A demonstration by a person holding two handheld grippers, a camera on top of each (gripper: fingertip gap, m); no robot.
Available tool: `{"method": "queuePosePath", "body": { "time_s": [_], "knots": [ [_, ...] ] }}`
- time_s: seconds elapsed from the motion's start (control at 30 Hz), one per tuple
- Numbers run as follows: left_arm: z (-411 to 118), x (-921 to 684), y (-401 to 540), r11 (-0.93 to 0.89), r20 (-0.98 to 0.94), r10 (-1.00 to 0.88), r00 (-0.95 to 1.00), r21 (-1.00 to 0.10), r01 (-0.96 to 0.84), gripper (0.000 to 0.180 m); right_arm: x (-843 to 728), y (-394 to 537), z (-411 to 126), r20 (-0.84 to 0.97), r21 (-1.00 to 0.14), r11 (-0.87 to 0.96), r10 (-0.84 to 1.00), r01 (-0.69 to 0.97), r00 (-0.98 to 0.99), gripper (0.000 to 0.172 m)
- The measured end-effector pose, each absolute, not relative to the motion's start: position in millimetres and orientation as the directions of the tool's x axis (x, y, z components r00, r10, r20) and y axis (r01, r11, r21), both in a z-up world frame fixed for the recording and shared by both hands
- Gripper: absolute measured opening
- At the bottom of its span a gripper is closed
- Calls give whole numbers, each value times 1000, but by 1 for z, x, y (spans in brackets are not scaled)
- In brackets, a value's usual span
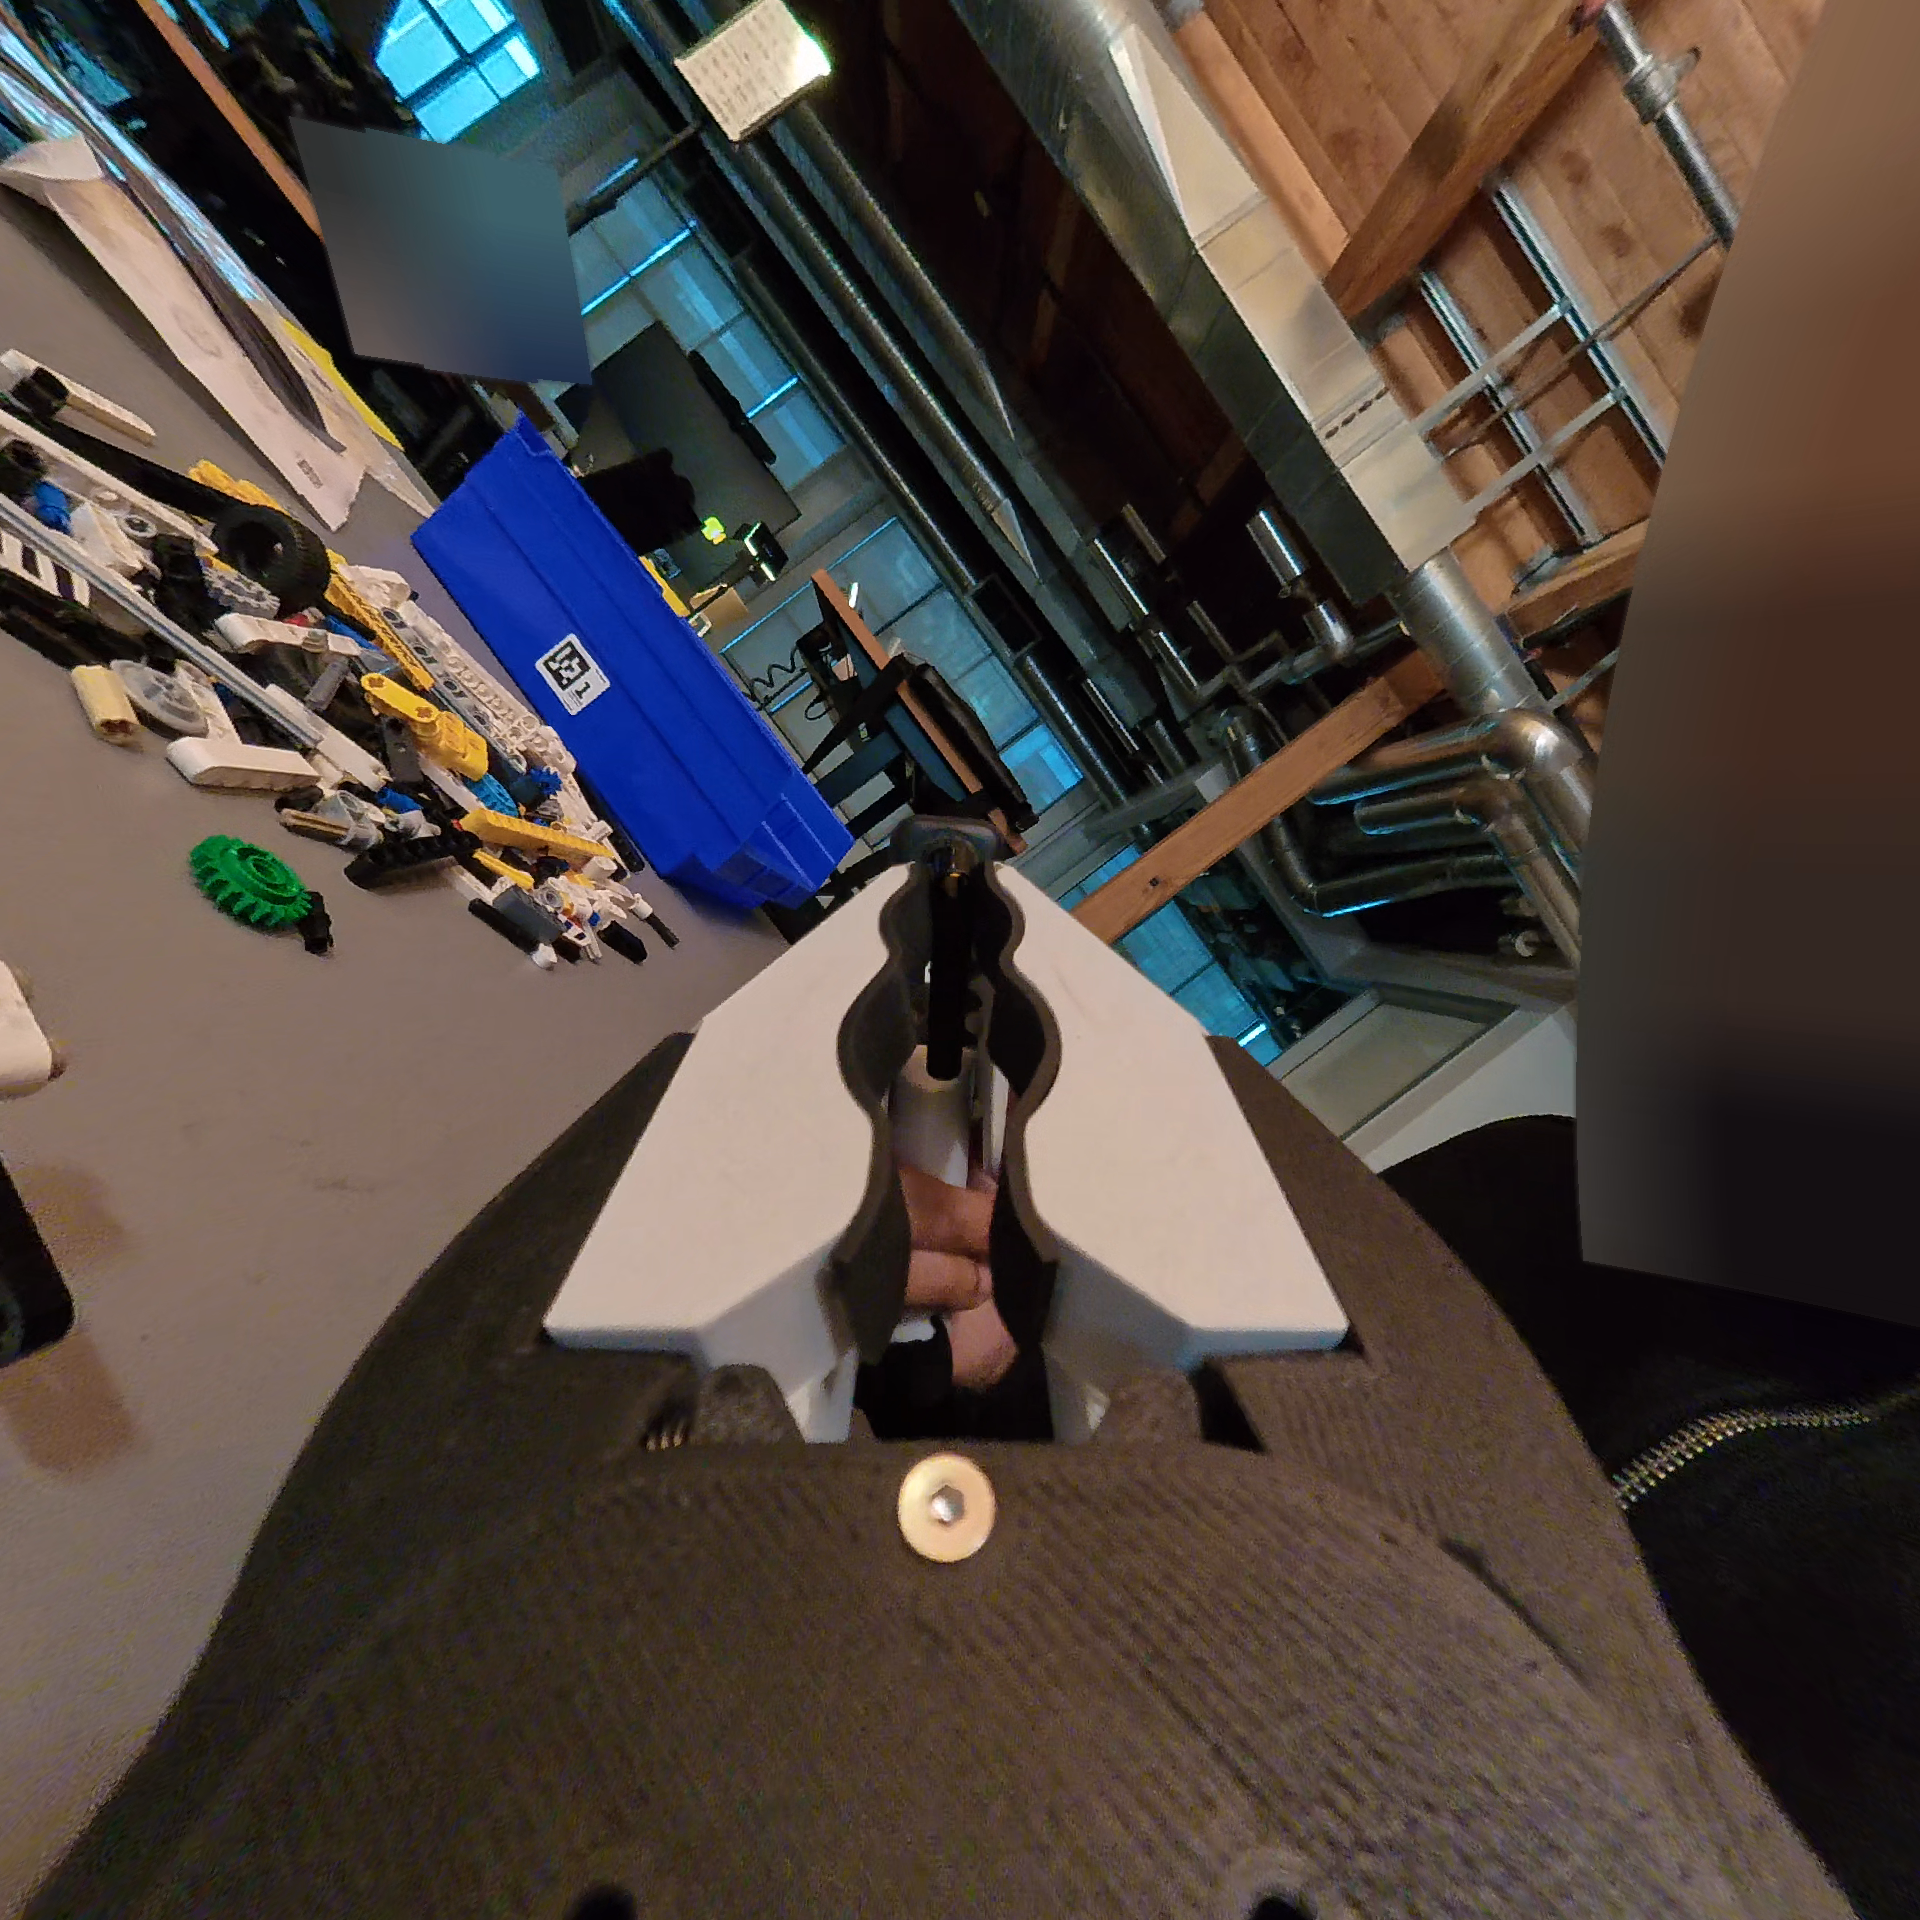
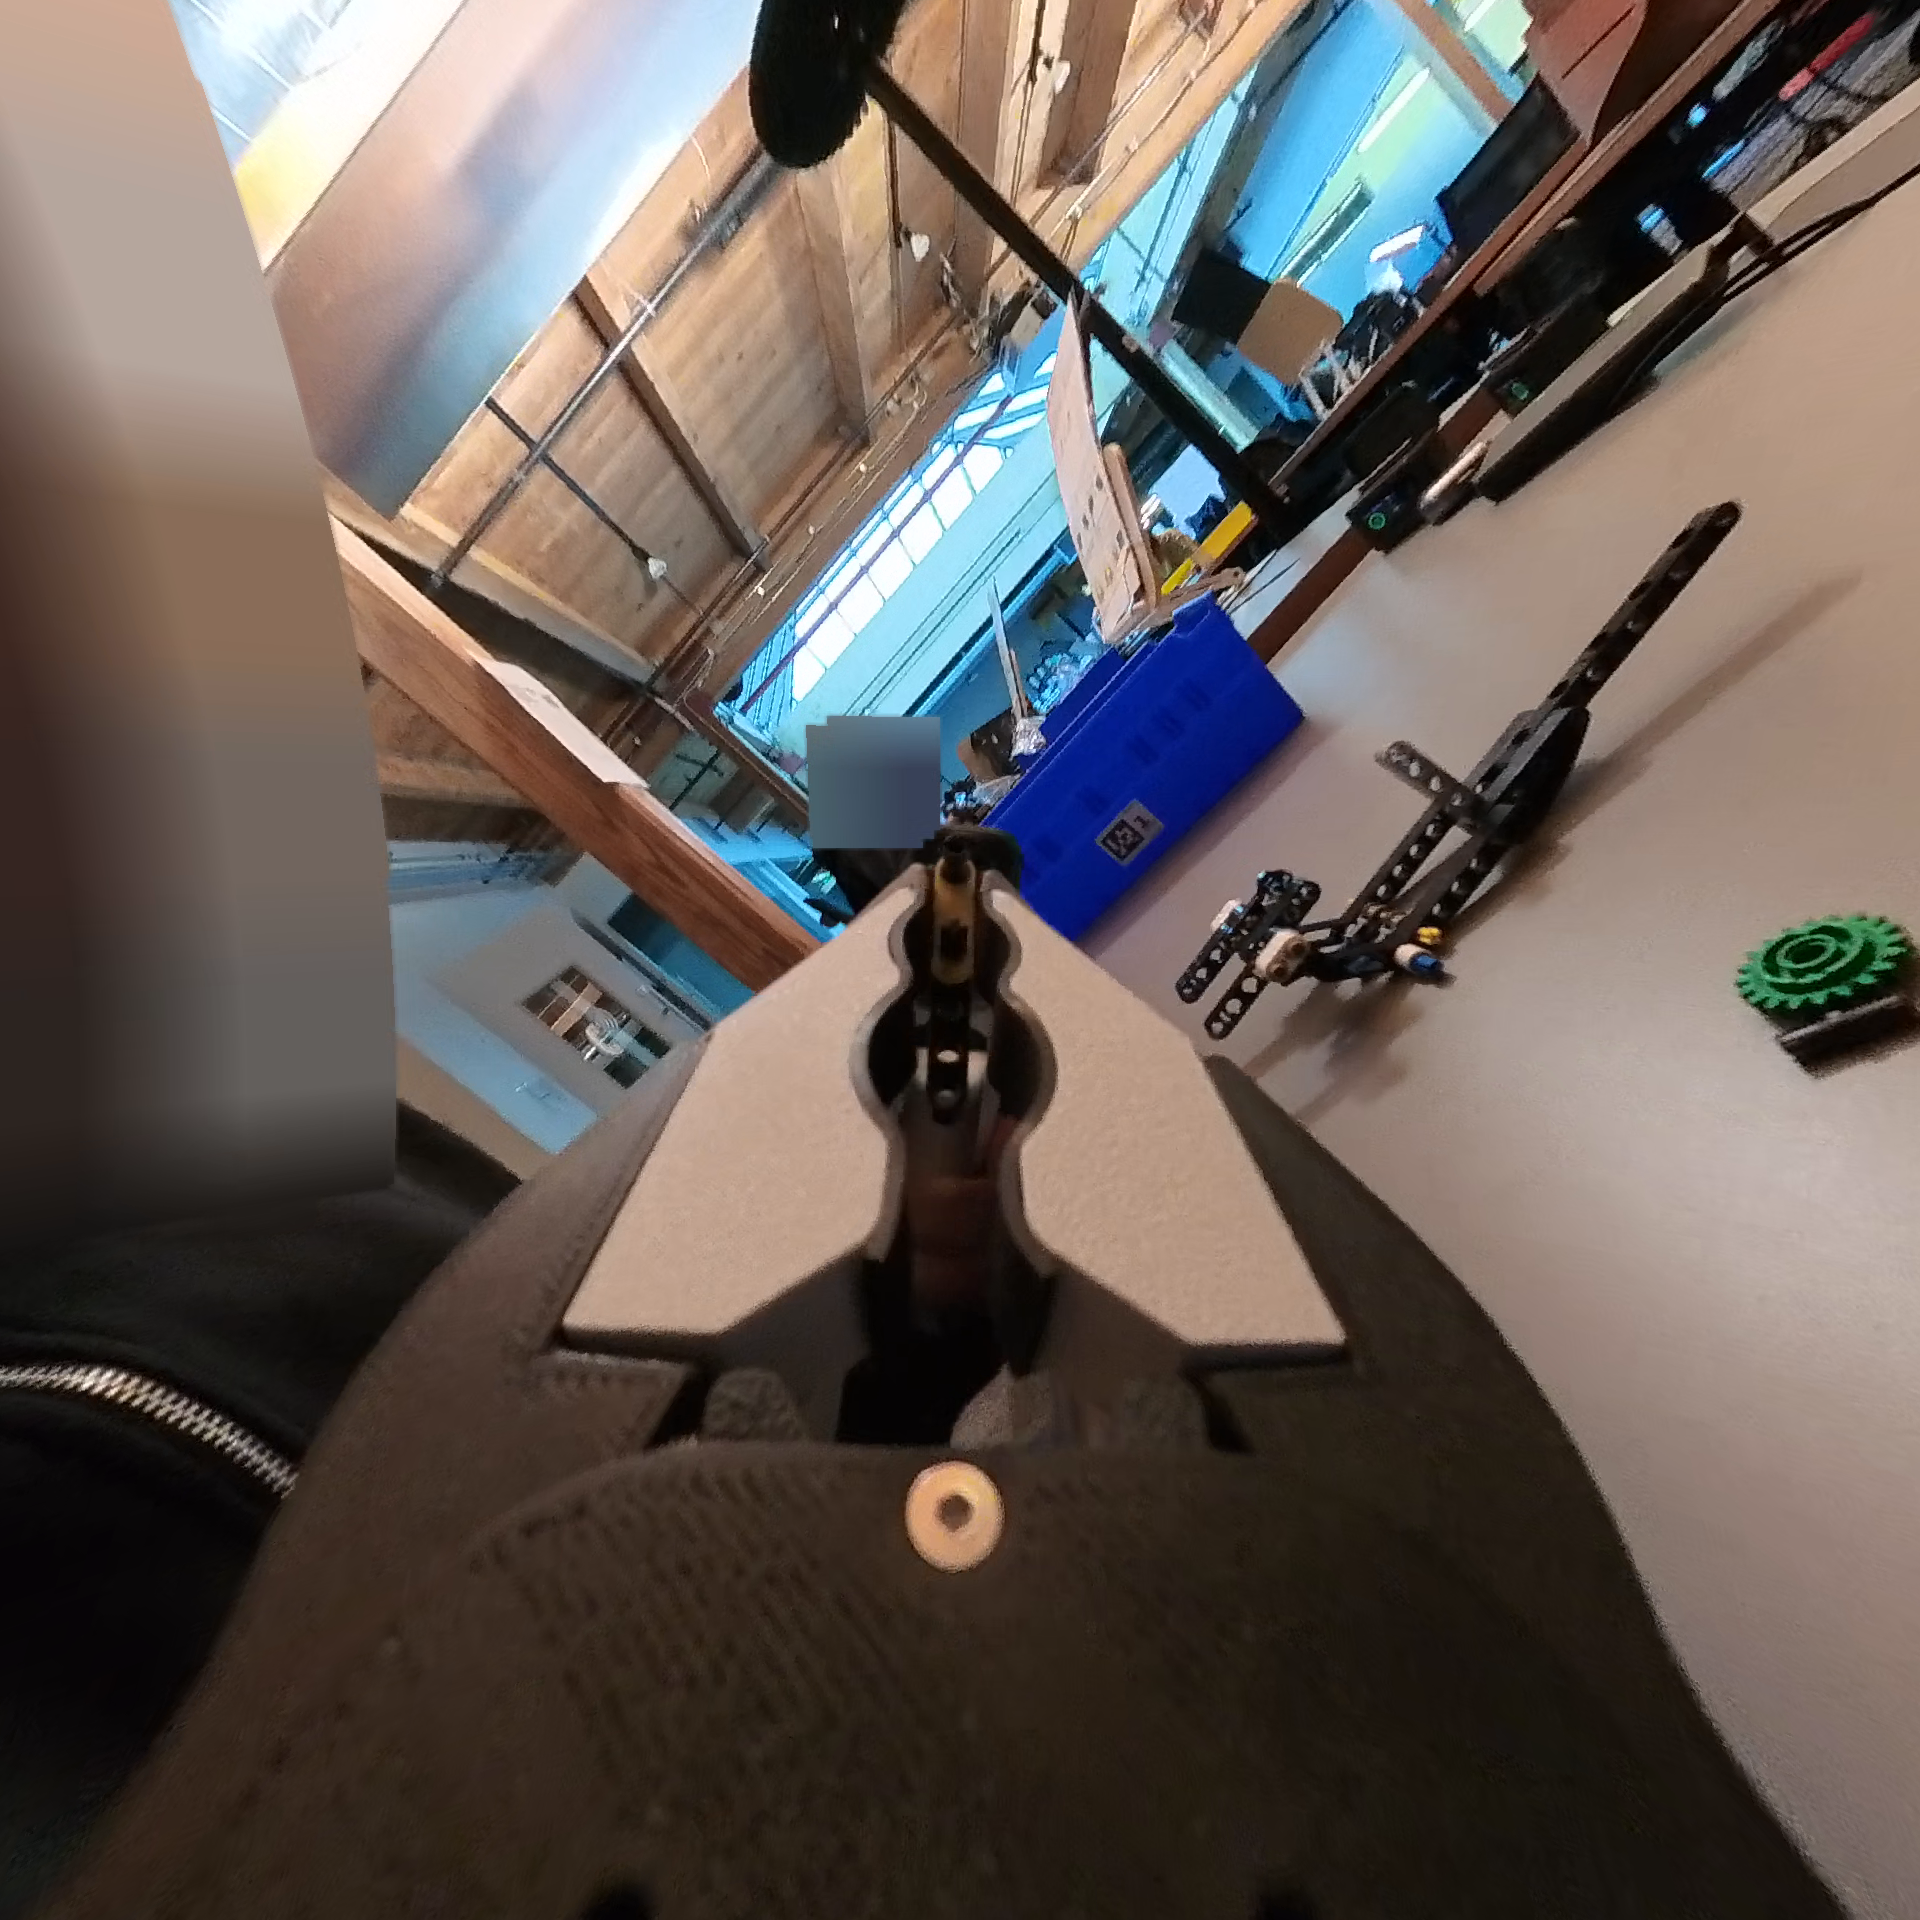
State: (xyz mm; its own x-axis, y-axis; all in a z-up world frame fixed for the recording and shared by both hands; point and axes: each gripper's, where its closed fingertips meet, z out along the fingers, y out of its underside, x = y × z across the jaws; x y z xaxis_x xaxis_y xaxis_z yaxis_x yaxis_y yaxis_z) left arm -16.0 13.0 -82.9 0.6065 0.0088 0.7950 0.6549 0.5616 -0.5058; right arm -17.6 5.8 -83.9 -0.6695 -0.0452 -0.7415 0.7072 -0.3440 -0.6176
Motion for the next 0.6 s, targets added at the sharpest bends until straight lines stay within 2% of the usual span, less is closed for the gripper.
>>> {"method": "queuePosePath", "body": {
  "time_s": [0.2, 0.4, 0.43, 0.53, 0.57, 0.6],
  "knots": [
    [-87, -14, 18, 535, 806, 14, 592, -506, 677, 7, -25, 11, -83, -746, -608, -370, -38, 703, -665, 3],
    [-90, -15, 13, 558, 807, -3, 591, -489, 671, 7, -30, 14, -80, -703, -673, -364, 41, 644, -710, 4],
    [-91, -15, 14, 565, 807, -9, 591, -483, 669, 15, -32, 16, -78, -704, -671, -366, 43, 645, -709, 4],
    [-94, -11, 23, 540, 816, -29, 578, -474, 696, 21, -31, 13, -82, -721, -657, -350, 32, 668, -692, 4],
    [-93, -11, 25, 538, 815, -31, 578, -474, 697, 19, -29, 11, -85, -729, -649, -343, 24, 679, -684, 4],
    [-95, -12, 26, 541, 819, -16, 574, -476, 694, 7, -28, 9, -86, -737, -636, -349, 12, 688, -675, 5]
  ]
}}
